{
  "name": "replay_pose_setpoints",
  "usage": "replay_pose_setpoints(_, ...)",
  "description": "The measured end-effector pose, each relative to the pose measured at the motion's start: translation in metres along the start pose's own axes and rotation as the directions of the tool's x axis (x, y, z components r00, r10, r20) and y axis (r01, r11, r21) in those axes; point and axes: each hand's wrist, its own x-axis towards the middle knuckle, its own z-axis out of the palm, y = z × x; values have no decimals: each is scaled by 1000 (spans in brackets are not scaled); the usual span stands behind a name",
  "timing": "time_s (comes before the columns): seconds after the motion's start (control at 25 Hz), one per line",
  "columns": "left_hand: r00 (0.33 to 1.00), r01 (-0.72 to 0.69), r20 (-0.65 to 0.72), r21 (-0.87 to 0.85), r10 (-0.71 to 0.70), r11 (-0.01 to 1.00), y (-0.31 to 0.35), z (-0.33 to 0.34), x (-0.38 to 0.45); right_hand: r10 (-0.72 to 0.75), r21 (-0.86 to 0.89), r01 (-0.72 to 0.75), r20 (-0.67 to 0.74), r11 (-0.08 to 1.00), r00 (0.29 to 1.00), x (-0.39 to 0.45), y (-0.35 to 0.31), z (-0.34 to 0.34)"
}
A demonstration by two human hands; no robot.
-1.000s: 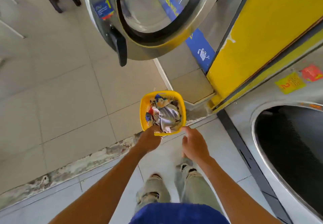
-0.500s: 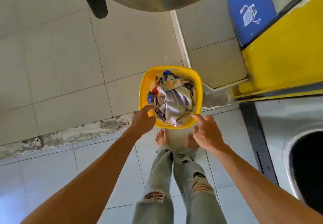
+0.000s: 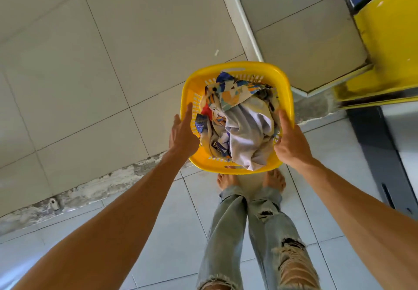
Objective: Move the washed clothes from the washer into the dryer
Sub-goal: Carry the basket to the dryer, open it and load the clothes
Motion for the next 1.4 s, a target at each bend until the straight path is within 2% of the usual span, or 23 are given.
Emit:
replay_pose_setpoints(0.08,999,-53,-2,24,53,998,-2,-4,2,-27,5,27,-19,1000,999,-4,6,1)
replay_pose_setpoints(0.16,994,-100,36,27,99,995,1,-8,-3,9,34,-8,-18,999,1000,-19,12,0)
replay_pose_setpoints(0.4,958,-231,195,105,208,967,41,23,-42,252,203,-255,41,945,967,-102,67,-12)
replay_pose_setpoints(0.56,875,-374,375,125,305,919,82,72,-59,432,270,-431,60,861,900,-152,130,-9)
replay_pose_setpoints(0.64,854,-379,419,94,309,921,104,102,-64,497,284,-497,79,820,864,-165,161,-8)
replay_pose_setpoints(0.84,804,-518,417,141,424,843,146,190,-75,549,314,-529,29,789,835,-172,243,0)
replay_pose_setpoints(1.0,819,-532,330,130,470,837,165,250,-76,585,361,-549,11,754,811,-150,305,19)
replay_pose_setpoints(1.16,788,-592,276,96,550,801,157,293,-89,584,404,-526,-27,749,811,-141,353,40)
replay_pose_setpoints(1.24,794,-590,246,87,556,803,155,299,-95,578,389,-479,-195,787,792,-141,364,45)
replay_pose_setpoints(1.28,810,-576,193,81,555,813,158,299,-99,572,387,-443,-343,809,745,-141,365,45)
replay_pose_setpoints(1.36,810,-586,17,68,586,807,172,296,-111,483,368,-313,-641,876,597,-139,360,43)
replay_pose_setpoints(1.4,791,-606,-63,53,608,794,180,293,-119,414,330,-251,-701,910,581,-135,351,42)
